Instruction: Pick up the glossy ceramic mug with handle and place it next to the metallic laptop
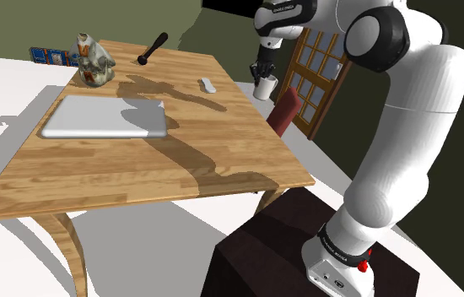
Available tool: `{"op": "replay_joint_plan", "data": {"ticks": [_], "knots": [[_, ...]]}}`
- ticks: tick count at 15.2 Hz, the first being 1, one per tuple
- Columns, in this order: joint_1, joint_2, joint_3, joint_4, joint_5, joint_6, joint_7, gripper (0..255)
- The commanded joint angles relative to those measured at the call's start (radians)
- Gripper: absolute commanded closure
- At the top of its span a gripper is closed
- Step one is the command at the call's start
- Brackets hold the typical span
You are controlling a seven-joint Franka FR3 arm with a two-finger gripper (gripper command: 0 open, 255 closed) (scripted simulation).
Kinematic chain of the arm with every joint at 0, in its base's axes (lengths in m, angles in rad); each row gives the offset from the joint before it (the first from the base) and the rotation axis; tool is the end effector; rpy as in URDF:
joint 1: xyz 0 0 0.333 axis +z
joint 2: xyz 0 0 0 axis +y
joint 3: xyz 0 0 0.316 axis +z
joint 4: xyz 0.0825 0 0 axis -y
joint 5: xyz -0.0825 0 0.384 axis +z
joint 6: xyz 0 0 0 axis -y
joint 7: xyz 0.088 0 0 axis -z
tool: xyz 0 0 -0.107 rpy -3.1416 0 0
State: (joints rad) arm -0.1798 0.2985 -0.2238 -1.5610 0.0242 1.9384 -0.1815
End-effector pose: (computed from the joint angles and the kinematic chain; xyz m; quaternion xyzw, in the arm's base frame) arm 0.6125 -0.2421 0.4850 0.9930 -0.1084 0.0353 0.0325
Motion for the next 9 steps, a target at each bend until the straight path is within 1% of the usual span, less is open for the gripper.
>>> {"op": "replay_joint_plan", "data": {"ticks": [1,6,9], "knots": [[-0.001,-0.003,-0.001,0.023,-0.001,-0.026,-0.001,255],[-0.002,-0.004,-0.002,0.085,-0.001,-0.090,-0.002,255],[0.045,-0.070,0.016,-0.004,-0.025,-0.067,0.065,255]]}}
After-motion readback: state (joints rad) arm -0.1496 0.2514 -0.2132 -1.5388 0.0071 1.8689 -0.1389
